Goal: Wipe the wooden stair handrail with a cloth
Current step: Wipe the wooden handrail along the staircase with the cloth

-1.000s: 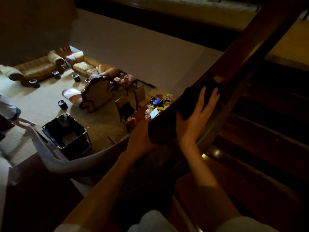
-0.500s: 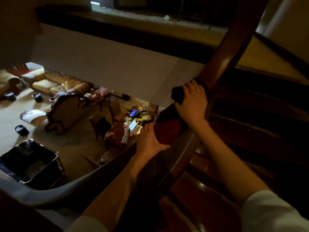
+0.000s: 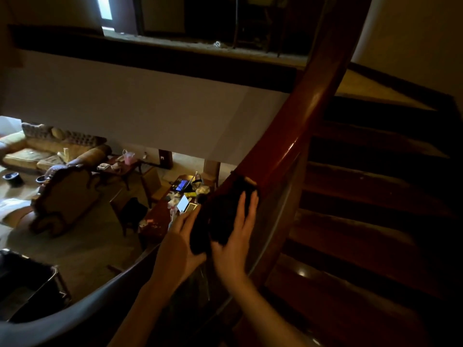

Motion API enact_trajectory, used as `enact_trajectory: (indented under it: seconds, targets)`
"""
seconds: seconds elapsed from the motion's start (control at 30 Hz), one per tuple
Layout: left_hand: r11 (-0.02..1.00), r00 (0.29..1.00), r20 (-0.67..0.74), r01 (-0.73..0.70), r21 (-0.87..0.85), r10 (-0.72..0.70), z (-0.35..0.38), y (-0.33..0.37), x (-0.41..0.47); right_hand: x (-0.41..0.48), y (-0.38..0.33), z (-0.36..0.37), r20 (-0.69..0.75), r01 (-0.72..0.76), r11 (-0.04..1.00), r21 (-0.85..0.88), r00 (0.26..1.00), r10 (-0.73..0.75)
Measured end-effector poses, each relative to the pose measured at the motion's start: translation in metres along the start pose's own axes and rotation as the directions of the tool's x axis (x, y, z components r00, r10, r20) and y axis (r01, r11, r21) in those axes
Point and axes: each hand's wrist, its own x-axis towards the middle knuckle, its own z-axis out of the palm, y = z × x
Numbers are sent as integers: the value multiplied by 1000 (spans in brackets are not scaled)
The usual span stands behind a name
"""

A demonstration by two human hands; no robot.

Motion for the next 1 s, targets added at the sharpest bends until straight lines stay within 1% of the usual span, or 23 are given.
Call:
enact_trajectory:
  seconds: [0.03, 0.1, 0.17, 0.23, 0.27, 0.3, 0.37, 0.43, 0.47, 0.5, 0.53, 0.57, 0.6, 0.63, 0.67, 0.7, 0.73, 0.8, 0.83, 0.87, 0.9, 0.93, 1.0]
  targets:
    - [999, 999, 33, -6, 46, 4, 1, -10, -6, -7, 2, 5, -19, -44, 996, 75, 999, 45]
    - [996, 999, 33, 36, 84, -39, 2, -21, -12, 12, 3, 2, -94, -26, 994, 108, 995, 36]
    - [991, 993, 31, 107, 75, -110, -1, -28, -16, 64, -3, -13, -269, -5, 997, 74, 963, 25]
    - [986, 985, 69, 155, 56, -159, -4, -34, -18, 124, -11, -35, -369, -60, 997, -50, 929, 37]
    - [983, 980, 82, 178, 45, -181, -5, -37, -18, 147, -13, -46, -367, -92, 979, -181, 930, 19]
    - [978, 973, 94, 207, 32, -209, -5, -39, -18, 161, -13, -54, -329, -105, 938, -331, 944, -10]
    - [963, 958, 106, 267, 16, -268, -6, -43, -15, 158, -12, -57, -177, -42, 806, -590, 981, -78]
    - [955, 950, 97, 295, 29, -296, -4, -45, -12, 119, -15, -43, 55, 120, 660, -742, 991, -119]
    - [955, 950, 97, 295, 38, -297, -3, -47, -10, 92, -17, -30, 210, 229, 598, -768, 972, -102]
    - [957, 950, 112, 287, 44, -290, -3, -48, -8, 66, -20, -17, 375, 349, 555, -755, 924, -71]
    - [962, 953, 138, 268, 42, -271, -3, -50, -7, 43, -23, -3, 521, 464, 525, -713, 852, -46]
    - [967, 955, 151, 252, 35, -254, -2, -52, -7, 32, -27, 8, 625, 553, 503, -665, 780, -31]
    - [968, 959, 133, 250, 24, -251, -2, -53, -8, 37, -32, 14, 677, 600, 495, -629, 735, -31]
    - [966, 961, 97, 259, 7, -259, -2, -55, -11, 55, -38, 14, 679, 601, 496, -627, 733, -29]
    - [963, 962, 62, 268, -7, -267, -1, -57, -13, 79, -42, 11, 655, 571, 484, -663, 756, 5]
    - [963, 963, 39, 268, -16, -267, 0, -58, -15, 111, -46, 5, 613, 536, 424, -730, 788, 61]
    - [964, 964, 29, 266, -19, -265, 2, -59, -16, 148, -53, -5, 565, 502, 329, -800, 814, 132]
    - [962, 961, 42, 273, -8, -273, 3, -61, -16, 208, -63, -23, 455, 449, 89, -889, 849, 269]
    - [961, 960, 44, 277, -2, -277, 3, -62, -15, 225, -66, -29, 414, 446, -30, -895, 852, 320]
    - [961, 961, 40, 275, -2, -275, 3, -63, -13, 231, -67, -27, 402, 469, -120, -875, 843, 358]
    - [963, 962, 34, 270, -8, -270, 4, -64, -13, 224, -68, -20, 433, 513, -146, -846, 821, 373]
    - [963, 963, 30, 269, -20, -268, 5, -64, -14, 208, -67, -9, 486, 560, -126, -819, 793, 367]
    - [962, 963, 4, 269, -49, -269, 7, -66, -17, 155, -61, 23, 613, 629, 55, -776, 731, 299]
